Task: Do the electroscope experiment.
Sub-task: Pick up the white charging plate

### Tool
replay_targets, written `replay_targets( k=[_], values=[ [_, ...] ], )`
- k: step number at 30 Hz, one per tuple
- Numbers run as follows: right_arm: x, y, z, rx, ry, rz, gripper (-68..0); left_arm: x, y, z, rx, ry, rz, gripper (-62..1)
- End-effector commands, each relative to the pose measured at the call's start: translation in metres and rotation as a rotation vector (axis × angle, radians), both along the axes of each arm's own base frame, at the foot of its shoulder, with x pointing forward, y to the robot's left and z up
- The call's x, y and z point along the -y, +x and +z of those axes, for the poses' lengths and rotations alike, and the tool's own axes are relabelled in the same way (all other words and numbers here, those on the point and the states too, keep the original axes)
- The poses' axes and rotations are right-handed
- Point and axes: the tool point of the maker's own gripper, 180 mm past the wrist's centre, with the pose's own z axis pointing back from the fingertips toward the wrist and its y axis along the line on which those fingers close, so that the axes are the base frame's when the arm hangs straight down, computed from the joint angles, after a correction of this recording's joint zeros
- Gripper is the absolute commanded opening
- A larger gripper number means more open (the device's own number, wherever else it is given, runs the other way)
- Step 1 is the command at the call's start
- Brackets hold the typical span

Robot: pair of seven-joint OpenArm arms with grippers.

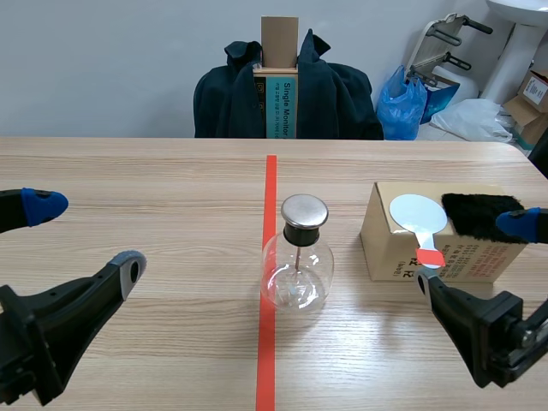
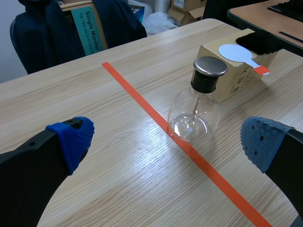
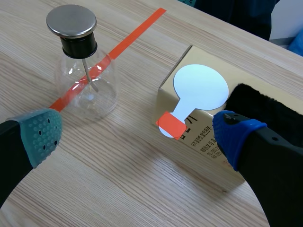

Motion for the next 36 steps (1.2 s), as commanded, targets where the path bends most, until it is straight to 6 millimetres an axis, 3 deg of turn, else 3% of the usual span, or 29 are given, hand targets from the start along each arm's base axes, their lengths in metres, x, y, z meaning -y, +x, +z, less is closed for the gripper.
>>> replay_targets(
  k=[1, 15, 22, 29, 32, 36],
  values=[
    [0.0, 0.003, 0.009, 0.035, -0.018, 0.011, 0.4, 0.005, 0.0, 0.009, 0.024, -0.02, -0.014, 1.4],
    [-0.001, 0.002, 0.006, 0.055, -0.085, 0.04, 0.4, 0.005, 0.0, 0.009, 0.024, -0.019, -0.014, 1.4],
    [0.002, -0.013, -0.02, 0.113, -0.494, 0.227, 0.4, 0.005, 0.0, 0.009, 0.024, -0.019, -0.014, 1.4],
    [0.031, -0.049, -0.066, 0.044, -0.954, 0.354, 0.4, 0.005, 0.0, 0.008, 0.024, -0.019, -0.014, 1.4],
    [0.046, -0.043, -0.062, 0.12, -1.111, 0.274, 0.4, 0.005, 0.0, 0.008, 0.024, -0.019, -0.014, 1.4],
    [0.05, -0.021, -0.04, 0.333, -1.198, 0.138, 0.4, 0.005, 0.0, 0.009, 0.024, -0.019, -0.014, 1.4]
  ],
)
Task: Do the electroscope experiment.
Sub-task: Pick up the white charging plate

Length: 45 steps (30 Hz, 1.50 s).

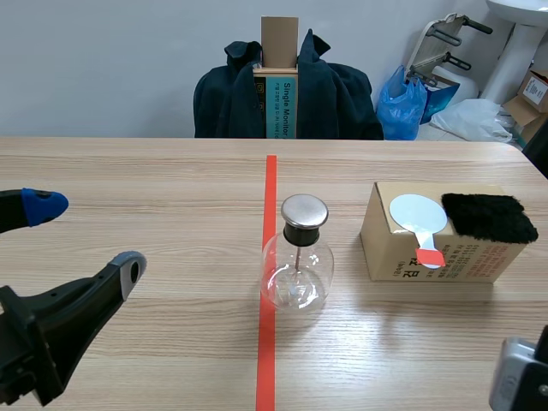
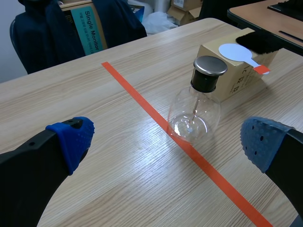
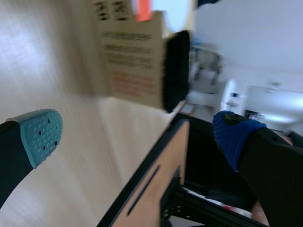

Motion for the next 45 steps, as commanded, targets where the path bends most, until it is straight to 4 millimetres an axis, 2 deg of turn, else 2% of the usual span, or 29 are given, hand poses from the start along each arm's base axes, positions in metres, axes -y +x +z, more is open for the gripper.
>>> replay_targets(
  k=[1, 5, 12, 16, 27, 32, 43, 45],
  values=[
    [0.005, 0.016, 0.012, 0.09, -0.017, 0.009, 0.4, 0.005, 0.0, 0.009, 0.023, -0.021, -0.013, 1.4],
    [0.005, 0.031, 0.005, 0.163, -0.065, 0.037, 0.4, 0.005, 0.001, 0.009, 0.023, -0.02, -0.013, 1.4],
    [-0.007, 0.051, -0.033, 0.125, -0.1, 0.095, 0.4, 0.005, 0.001, 0.009, 0.023, -0.02, -0.013, 1.4],
    [-0.013, 0.058, -0.046, 0.116, -0.114, 0.072, 0.4, 0.005, 0.001, 0.009, 0.023, -0.02, -0.013, 1.4],
    [-0.043, 0.082, -0.036, 0.213, -0.077, 0.069, 0.4, 0.005, 0.001, 0.009, 0.024, -0.02, -0.013, 1.4],
    [-0.056, 0.085, -0.035, 0.221, -0.062, 0.099, 0.4, 0.005, 0.001, 0.009, 0.026, -0.02, -0.013, 1.4],
    [-0.06, 0.084, -0.035, 0.221, -0.059, 0.12, 0.4, 0.005, 0.001, 0.009, 0.026, -0.02, -0.013, 1.4],
    [-0.059, 0.084, -0.035, 0.222, -0.069, 0.124, -3.1, 0.005, 0.001, 0.009, 0.026, -0.02, -0.013, 1.4]
  ],
)
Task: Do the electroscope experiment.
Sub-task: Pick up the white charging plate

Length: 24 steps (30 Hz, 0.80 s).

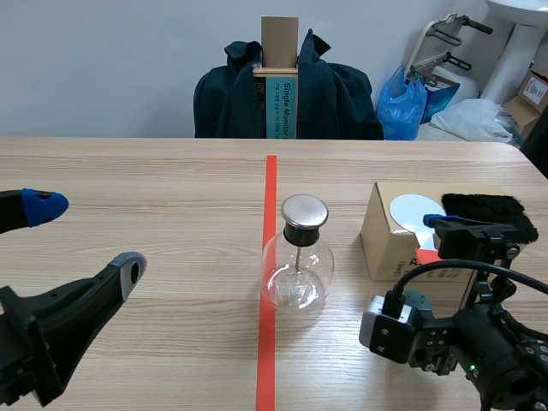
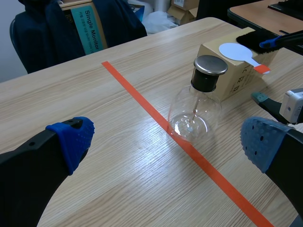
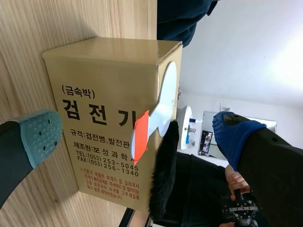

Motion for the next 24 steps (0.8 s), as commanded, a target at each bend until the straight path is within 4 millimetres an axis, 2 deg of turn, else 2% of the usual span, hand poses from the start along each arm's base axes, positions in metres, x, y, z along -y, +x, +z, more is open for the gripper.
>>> replay_targets(
  k=[1, 8, 11, 15, 17, 21, 24],
  values=[
    [0.005, 0.007, 0.011, 0.037, -0.018, 0.0, -6.5, 0.005, 0.001, 0.01, 0.028, -0.022, -0.012, 1.4],
    [0.008, 0.008, 0.011, 0.04, -0.021, -0.008, -39.6, 0.005, 0.001, 0.01, 0.028, -0.022, -0.012, 1.4],
    [0.01, 0.008, 0.012, 0.041, -0.023, -0.014, -50.6, 0.005, 0.001, 0.01, 0.028, -0.022, -0.012, 1.4],
    [0.018, 0.01, 0.013, 0.047, -0.032, -0.034, -62.0, 0.005, 0.001, 0.01, 0.028, -0.022, -0.012, 1.4],
    [0.021, 0.011, 0.018, 0.073, -0.034, -0.037, -67.0, 0.005, 0.001, 0.01, 0.028, -0.022, -0.012, 1.4],
    [0.028, 0.015, 0.034, 0.15, -0.037, -0.045, -66.8, 0.005, 0.001, 0.01, 0.028, -0.022, -0.012, 1.4],
    [0.035, 0.019, 0.056, 0.245, -0.042, -0.063, -66.8, 0.005, 0.001, 0.009, 0.027, -0.021, -0.013, 1.4]
  ],
)
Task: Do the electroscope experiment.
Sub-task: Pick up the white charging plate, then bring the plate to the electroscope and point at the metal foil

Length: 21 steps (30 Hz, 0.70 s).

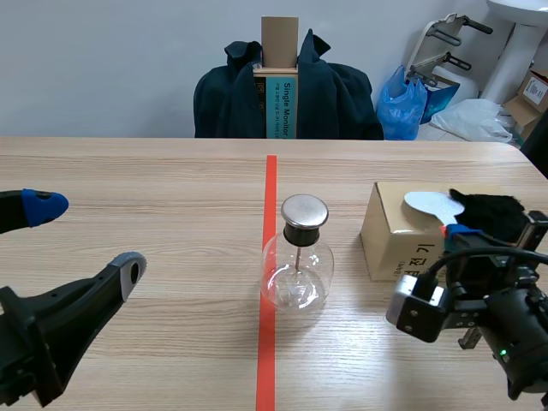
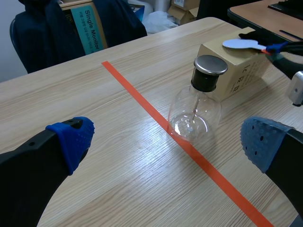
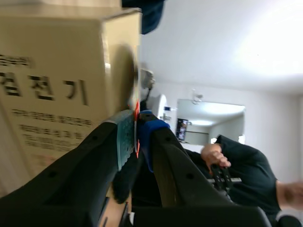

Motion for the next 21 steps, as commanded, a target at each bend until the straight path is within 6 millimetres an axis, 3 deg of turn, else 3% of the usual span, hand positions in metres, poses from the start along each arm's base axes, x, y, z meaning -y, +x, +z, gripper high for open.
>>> replay_targets(
  k=[1, 4, 6, 10, 16, 21],
  values=[
    [0.008, 0.009, 0.029, 0.099, -0.008, -0.011, -66.8, 0.005, 0.001, 0.008, 0.024, -0.009, -0.016, 1.4],
    [0.014, 0.014, 0.062, 0.215, 0.011, -0.033, -66.8, 0.005, 0.0, -0.001, 0.006, 0.055, -0.036, 0.2],
    [0.016, 0.016, 0.089, 0.303, 0.037, -0.043, -66.8, 0.001, 0.002, -0.01, -0.025, 0.101, -0.048, -17.3],
    [0.018, 0.015, 0.139, 0.453, 0.082, -0.056, -66.8, -0.006, 0.014, -0.031, -0.064, 0.165, -0.087, -60.1],
    [0.019, 0.009, 0.193, 0.597, 0.146, -0.061, -66.7, -0.005, 0.037, -0.061, -0.09, 0.138, -0.165, -58.8],
    [0.023, 0.0, 0.223, 0.703, 0.219, -0.073, -66.7, 0.012, 0.053, -0.088, -0.113, 0.079, -0.215, -58.8]
  ],
)
